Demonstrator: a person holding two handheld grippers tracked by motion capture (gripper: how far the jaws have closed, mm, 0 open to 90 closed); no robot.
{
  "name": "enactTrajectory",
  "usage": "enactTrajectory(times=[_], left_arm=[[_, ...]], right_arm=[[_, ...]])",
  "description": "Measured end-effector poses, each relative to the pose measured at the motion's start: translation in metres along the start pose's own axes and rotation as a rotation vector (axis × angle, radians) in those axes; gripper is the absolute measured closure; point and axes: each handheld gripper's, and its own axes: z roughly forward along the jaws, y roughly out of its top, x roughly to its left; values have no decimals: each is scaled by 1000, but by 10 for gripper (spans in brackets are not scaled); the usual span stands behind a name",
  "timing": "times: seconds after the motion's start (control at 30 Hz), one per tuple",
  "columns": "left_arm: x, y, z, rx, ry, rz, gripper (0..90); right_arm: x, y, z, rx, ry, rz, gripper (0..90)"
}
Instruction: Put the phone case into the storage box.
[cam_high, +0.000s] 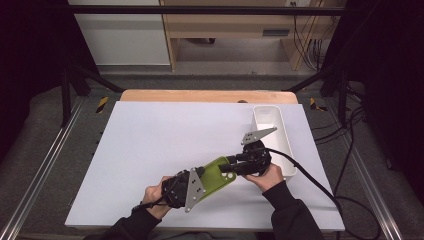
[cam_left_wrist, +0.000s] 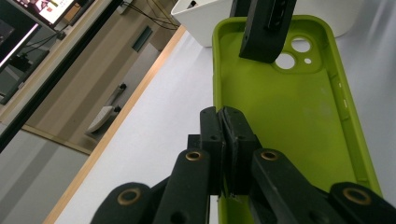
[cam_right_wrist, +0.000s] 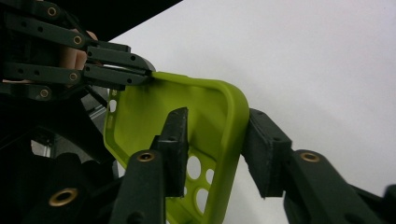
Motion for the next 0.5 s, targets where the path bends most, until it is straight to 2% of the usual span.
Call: enactTrajectory(times=[0.17,0.5], left_arm=[[0,0,0,-2,1,2,872],[1,0,0,1,-4,6,873]], right_arm=[[-2,1,-1,1,16,30,667],[-1,2,-5,-8,19,37,713]])
